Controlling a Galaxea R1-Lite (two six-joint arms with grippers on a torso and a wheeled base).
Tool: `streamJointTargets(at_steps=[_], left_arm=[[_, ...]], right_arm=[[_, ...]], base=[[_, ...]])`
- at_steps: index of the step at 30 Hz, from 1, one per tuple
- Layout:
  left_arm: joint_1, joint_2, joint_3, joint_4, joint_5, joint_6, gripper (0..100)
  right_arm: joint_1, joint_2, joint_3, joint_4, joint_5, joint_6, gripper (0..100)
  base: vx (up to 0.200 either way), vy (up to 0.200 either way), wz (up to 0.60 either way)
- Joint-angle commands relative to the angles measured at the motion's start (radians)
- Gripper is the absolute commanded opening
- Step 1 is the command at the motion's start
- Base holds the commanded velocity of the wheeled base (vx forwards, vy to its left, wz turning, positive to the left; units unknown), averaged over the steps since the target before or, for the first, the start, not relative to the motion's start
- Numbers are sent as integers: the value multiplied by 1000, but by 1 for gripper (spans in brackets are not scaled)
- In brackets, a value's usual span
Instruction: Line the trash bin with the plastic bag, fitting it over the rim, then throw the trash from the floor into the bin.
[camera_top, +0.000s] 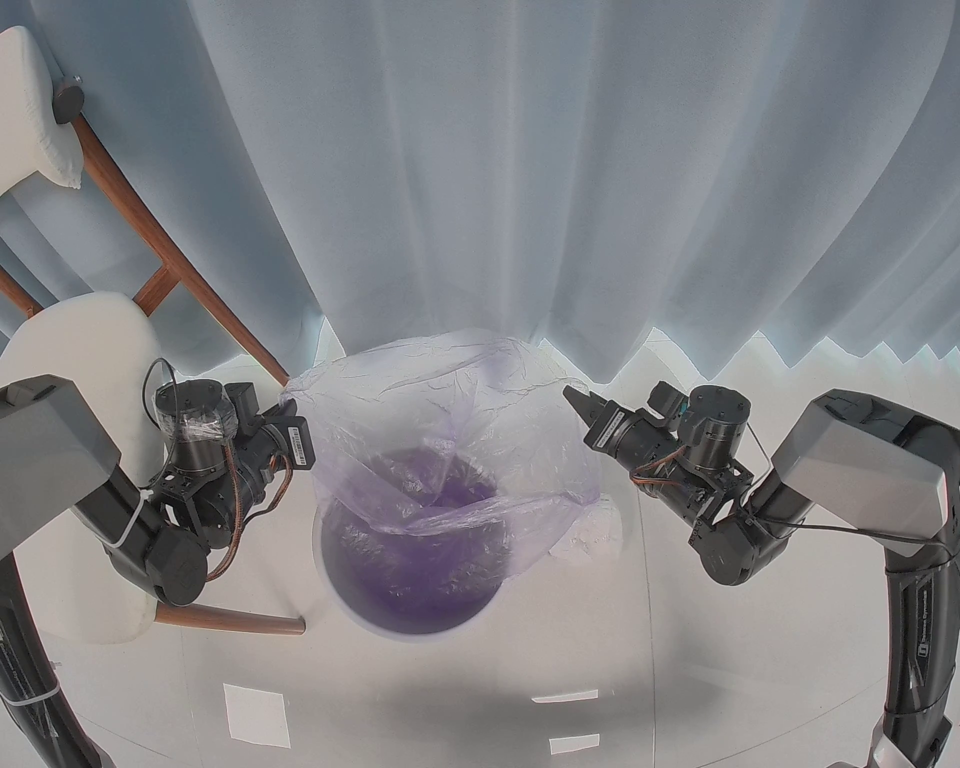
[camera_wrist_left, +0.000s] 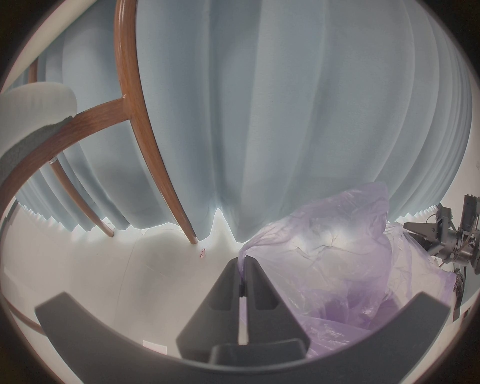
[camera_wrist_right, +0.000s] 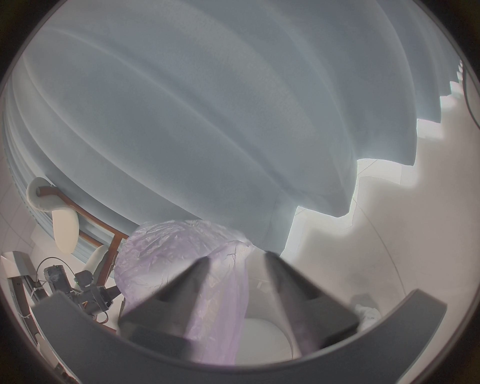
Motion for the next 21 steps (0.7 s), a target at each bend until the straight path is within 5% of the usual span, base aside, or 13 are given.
streamJointTargets(at_steps=[1, 7, 10, 15, 21], left_arm=[[-10, -38, 61, -50, -15, 3, 0], [-11, -94, 144, -65, -20, -2, 0], [-21, -121, 187, -90, -22, -5, 0], [-39, -160, 276, -156, -22, -43, 0], [-33, -163, 312, -215, -22, -51, 0]], right_arm=[[7, -176, 240, -18, -11, -8, 100], [-15, -309, 501, -110, 6, -172, 100], [-21, -332, 497, -205, 6, -179, 100], [68, -354, 491, -146, 21, -176, 100], [99, -327, 421, -122, 113, -173, 100]], base=[[0, 0, 0], [0, 0, 0], [0, 0, 0], [0, 0, 0], [0, 0, 0]])
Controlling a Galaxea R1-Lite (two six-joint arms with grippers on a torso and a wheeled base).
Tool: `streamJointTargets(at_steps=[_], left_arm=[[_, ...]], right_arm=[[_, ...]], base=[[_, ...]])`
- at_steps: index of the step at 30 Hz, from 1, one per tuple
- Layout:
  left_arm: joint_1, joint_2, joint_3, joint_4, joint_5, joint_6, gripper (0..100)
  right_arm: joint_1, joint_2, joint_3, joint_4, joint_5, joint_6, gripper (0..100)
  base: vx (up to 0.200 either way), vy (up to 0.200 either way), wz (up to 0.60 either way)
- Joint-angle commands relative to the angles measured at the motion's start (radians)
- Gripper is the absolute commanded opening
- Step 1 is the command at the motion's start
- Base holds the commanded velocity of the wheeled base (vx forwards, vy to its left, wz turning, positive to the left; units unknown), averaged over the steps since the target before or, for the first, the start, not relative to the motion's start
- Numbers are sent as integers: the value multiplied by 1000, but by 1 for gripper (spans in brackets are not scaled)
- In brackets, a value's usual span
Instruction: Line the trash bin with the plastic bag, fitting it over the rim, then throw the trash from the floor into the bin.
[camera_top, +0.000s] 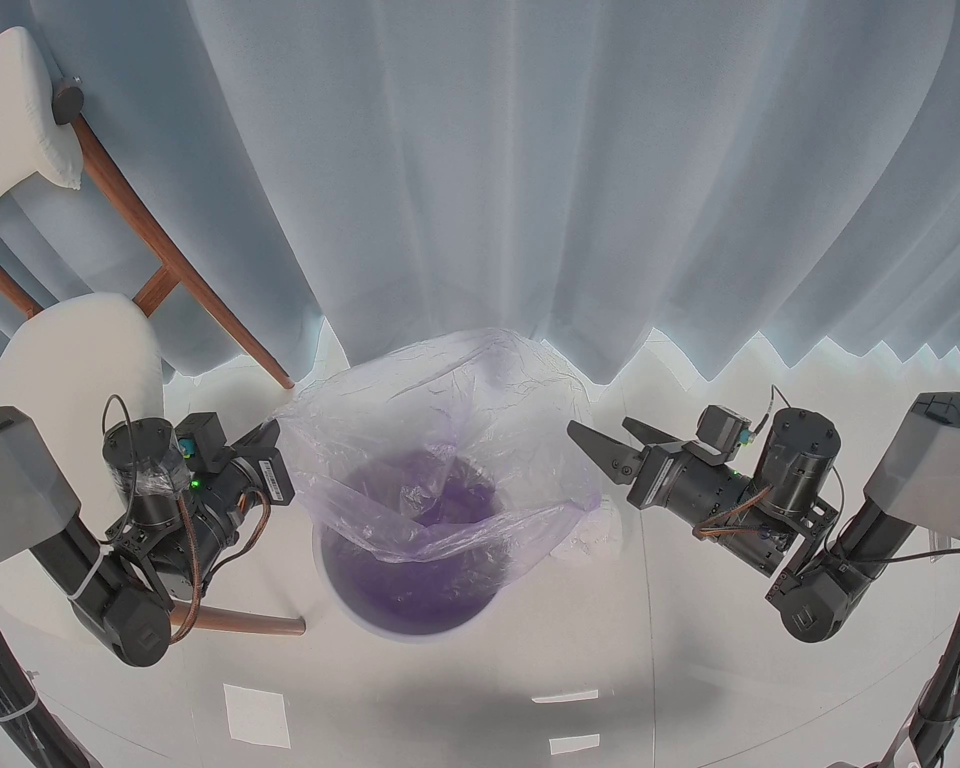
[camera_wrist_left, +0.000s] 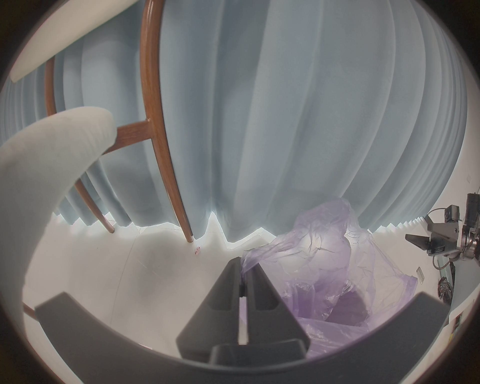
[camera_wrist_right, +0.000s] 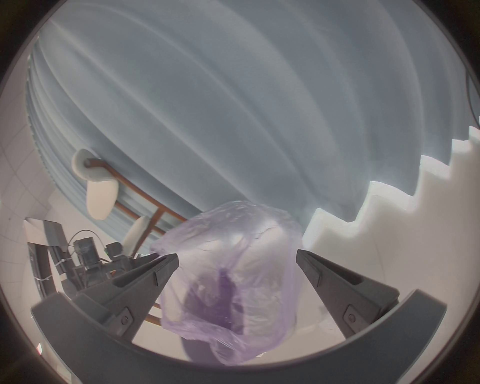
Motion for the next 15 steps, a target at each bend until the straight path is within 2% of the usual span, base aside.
streamJointTargets(at_steps=[1, 8, 15], left_arm=[[0, -27, 37, -21, -1, -5, 0], [-13, -23, 39, -23, 0, -2, 0], [-36, -18, 40, -64, 0, -5, 0]], right_arm=[[36, 2, -76, 40, 35, -4, 100], [22, 85, -256, 247, 9, -12, 100], [48, 160, -297, 259, -2, -24, 100]], base=[[0, 0, 0], [0, 0, 0], [0, 0, 0]])
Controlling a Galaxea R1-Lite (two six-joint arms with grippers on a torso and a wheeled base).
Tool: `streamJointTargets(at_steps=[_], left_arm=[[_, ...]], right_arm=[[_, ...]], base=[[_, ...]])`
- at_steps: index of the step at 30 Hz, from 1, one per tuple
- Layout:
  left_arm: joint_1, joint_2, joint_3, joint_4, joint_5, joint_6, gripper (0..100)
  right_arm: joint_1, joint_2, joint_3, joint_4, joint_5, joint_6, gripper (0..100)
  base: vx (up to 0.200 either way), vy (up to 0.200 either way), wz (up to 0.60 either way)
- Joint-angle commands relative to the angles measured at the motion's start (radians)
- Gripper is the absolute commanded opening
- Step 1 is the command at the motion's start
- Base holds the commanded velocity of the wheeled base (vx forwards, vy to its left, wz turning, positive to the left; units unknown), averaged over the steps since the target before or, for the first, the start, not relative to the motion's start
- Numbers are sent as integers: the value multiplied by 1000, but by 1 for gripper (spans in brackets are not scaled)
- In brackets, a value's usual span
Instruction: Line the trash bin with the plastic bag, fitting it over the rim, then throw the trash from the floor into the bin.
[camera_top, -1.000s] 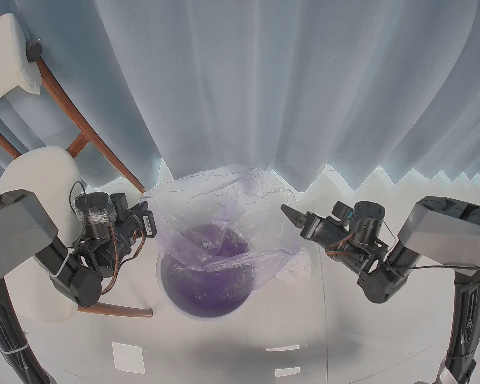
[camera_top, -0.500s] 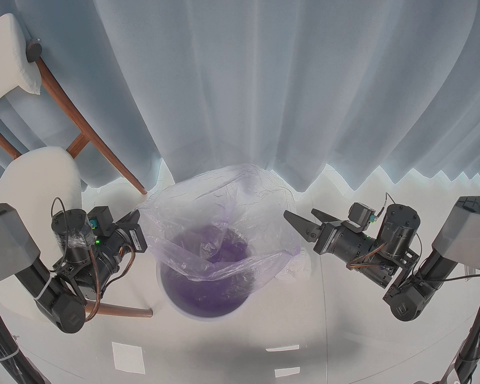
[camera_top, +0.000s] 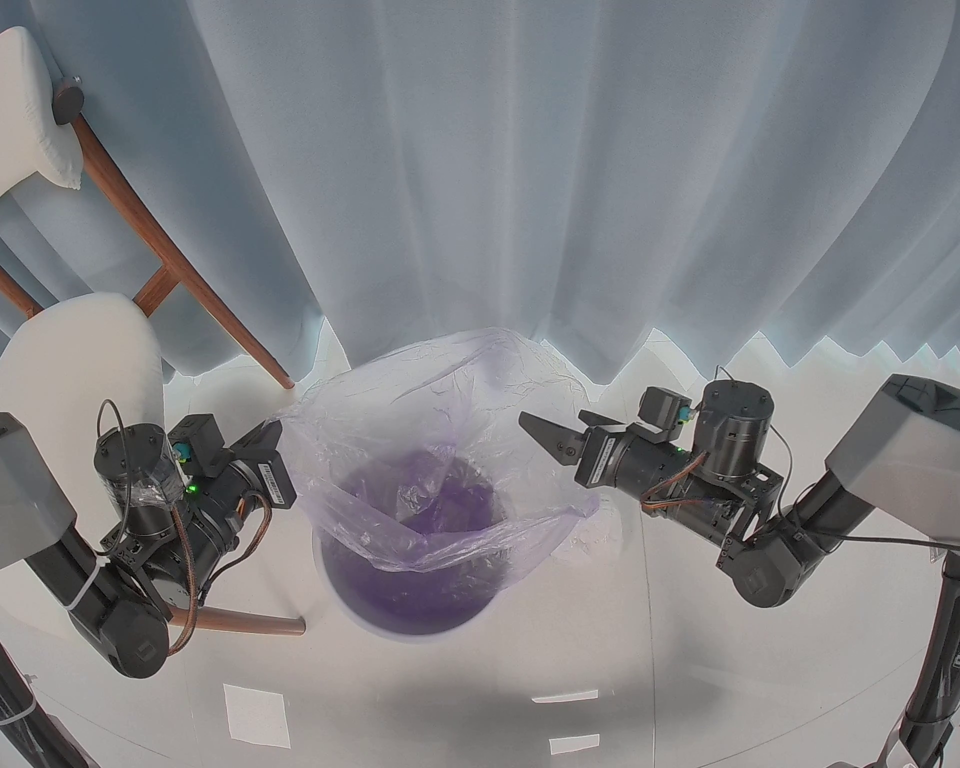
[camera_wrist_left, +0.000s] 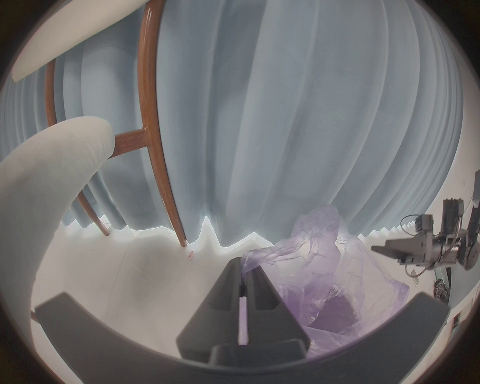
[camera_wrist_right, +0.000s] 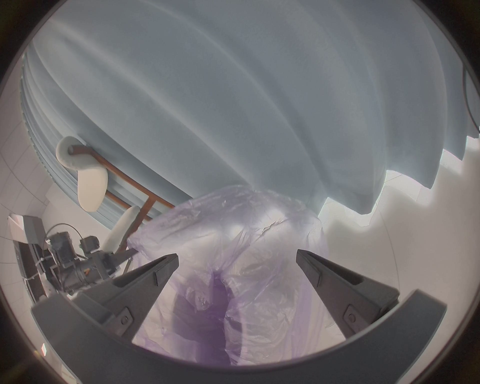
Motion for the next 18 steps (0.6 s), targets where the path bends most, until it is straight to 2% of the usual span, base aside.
streamJointTargets(at_steps=[1, 5, 6, 7, 12, 13, 15, 18], left_arm=[[-10, 4, 2, -14, 1, -1, 0], [-10, 18, 2, -28, 2, 0, 0], [-10, 18, 2, -28, 2, 0, 0], [-10, 18, 0, -43, 1, -1, 0], [-10, 22, 0, -51, 1, -1, 0], [-10, 22, 0, -51, 1, -1, 100], [-5, 16, -8, -51, 2, -1, 100], [1, 2, -26, -64, 2, -1, 100]], right_arm=[[17, 73, -27, 8, -3, -11, 100], [22, 104, -18, 53, -17, -113, 100], [22, 104, -18, 53, -17, -113, 100], [42, 113, -18, 73, -41, -142, 100], [80, 136, -29, 90, -110, -163, 100], [82, 137, -29, 90, -110, -165, 100], [91, 141, -37, 126, -130, -200, 100], [108, 150, -80, 178, -168, -208, 100]], base=[[0, 0, 0], [0, 0, 0], [0, 0, 0], [0, 0, 0], [0, 0, 0], [0, 0, 0], [0, 0, 0], [0, 0, 0]])
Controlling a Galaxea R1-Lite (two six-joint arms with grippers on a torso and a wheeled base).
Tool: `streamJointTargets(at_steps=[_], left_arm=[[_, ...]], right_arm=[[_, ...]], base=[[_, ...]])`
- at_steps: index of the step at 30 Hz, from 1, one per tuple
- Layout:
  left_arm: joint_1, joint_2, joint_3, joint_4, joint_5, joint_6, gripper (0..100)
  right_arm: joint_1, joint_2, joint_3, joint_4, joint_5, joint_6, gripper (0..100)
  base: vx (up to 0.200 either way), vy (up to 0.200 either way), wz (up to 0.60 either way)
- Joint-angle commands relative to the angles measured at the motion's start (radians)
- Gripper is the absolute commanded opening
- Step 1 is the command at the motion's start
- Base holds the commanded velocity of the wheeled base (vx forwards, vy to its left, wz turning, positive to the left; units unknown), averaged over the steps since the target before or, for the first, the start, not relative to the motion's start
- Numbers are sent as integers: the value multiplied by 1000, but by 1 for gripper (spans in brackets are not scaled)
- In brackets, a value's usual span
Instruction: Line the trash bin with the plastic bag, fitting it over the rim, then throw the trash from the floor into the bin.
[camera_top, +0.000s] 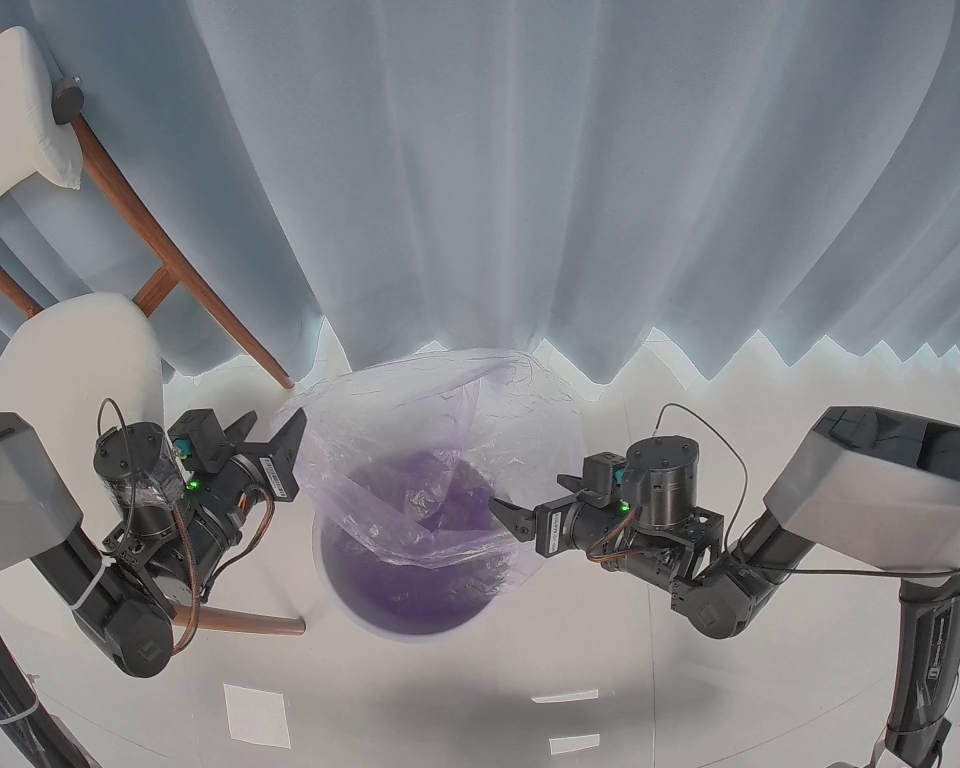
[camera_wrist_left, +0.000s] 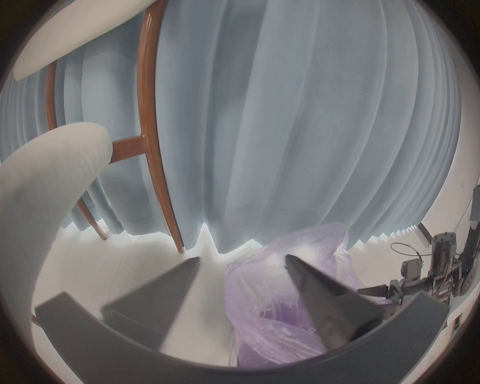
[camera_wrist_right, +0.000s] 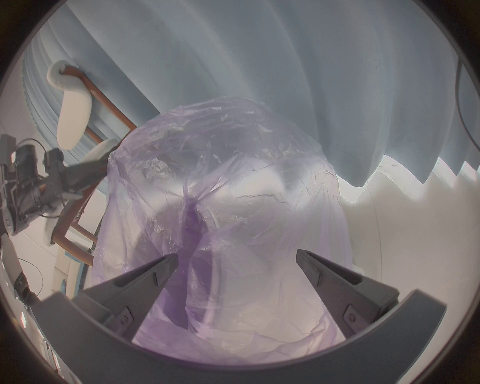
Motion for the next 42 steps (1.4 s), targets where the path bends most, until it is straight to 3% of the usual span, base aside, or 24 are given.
streamJointTargets(at_steps=[1, 4, 11, 19, 20, 28, 34, 42], left_arm=[[8, -12, -20, -12, 1, 0, 100], [23, -57, -37, -15, 4, 9, 100], [-22, -207, -43, 2, -1, 34, 100], [-86, -368, -38, 134, -7, 63, 100], [-86, -377, -37, 146, -7, 63, 100], [-85, -397, -32, 175, -7, 64, 100], [-86, -399, -32, 194, -7, 64, 100], [-129, -393, 8, 201, -10, 63, 100]], right_arm=[[23, 23, -40, 31, -27, -6, 100], [46, 29, -96, 74, -56, -10, 100], [64, 30, -174, 209, -82, -12, 100], [69, 63, -280, 327, -123, -13, 100], [69, 63, -283, 344, -123, -13, 0], [83, 60, -283, 372, -125, -7, 0], [41, -17, -263, 376, -119, 5, 0], [6, -146, -34, 353, -74, 47, 0]], base=[[0, 0, 0], [0, 0, 0], [0, 0, 0], [0, 0, 0], [0, 0, 0], [0, 0, 0], [0, 0, 0], [0, 0, 0]])
